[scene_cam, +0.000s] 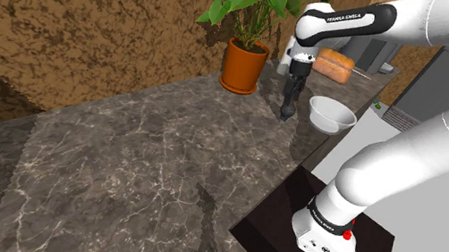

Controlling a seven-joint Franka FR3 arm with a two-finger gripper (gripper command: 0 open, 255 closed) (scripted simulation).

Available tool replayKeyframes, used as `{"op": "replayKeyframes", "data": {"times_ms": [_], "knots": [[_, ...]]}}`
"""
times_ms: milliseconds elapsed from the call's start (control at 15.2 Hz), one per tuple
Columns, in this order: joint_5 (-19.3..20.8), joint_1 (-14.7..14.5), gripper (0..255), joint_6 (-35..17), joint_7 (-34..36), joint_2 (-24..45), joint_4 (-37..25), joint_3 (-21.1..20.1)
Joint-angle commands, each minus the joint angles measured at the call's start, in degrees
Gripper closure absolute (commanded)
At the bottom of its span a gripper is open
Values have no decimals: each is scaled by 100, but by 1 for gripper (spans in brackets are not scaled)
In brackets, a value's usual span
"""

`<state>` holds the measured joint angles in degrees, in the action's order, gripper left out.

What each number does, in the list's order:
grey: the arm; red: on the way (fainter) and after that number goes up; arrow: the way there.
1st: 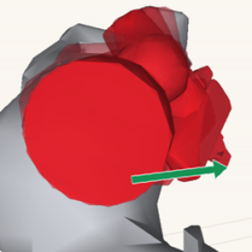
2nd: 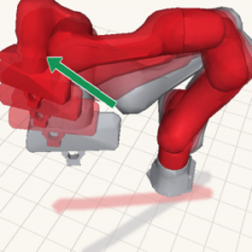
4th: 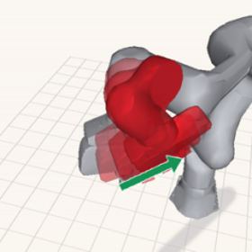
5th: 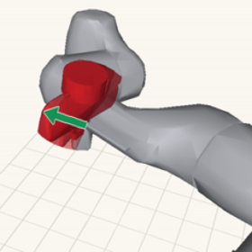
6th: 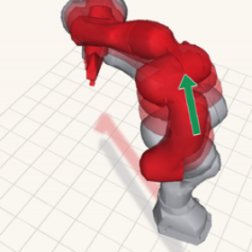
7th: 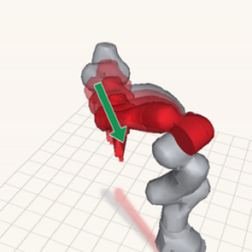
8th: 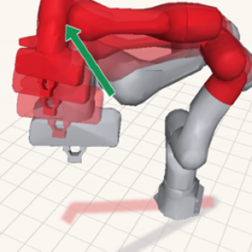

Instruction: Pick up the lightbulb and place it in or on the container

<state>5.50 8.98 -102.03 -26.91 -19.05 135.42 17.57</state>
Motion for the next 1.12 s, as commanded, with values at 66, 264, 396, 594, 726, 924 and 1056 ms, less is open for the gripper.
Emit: {"op": "replayKeyframes", "data": {"times_ms": [66, 264, 396, 594, 726, 924, 1056], "knots": [[15, 12, 0, -254, -15, 39, 220, 28], [26, 19, 0, -456, -14, 54, 407, 41], [26, 19, 0, -456, -14, 56, 406, 42], [26, 19, 0, -456, -14, 56, 406, 42], [26, 19, 0, -455, -14, 57, 405, 41], [26, 19, 255, -456, -14, 57, 405, 41], [26, 19, 255, -456, -14, 57, 405, 41]]}}
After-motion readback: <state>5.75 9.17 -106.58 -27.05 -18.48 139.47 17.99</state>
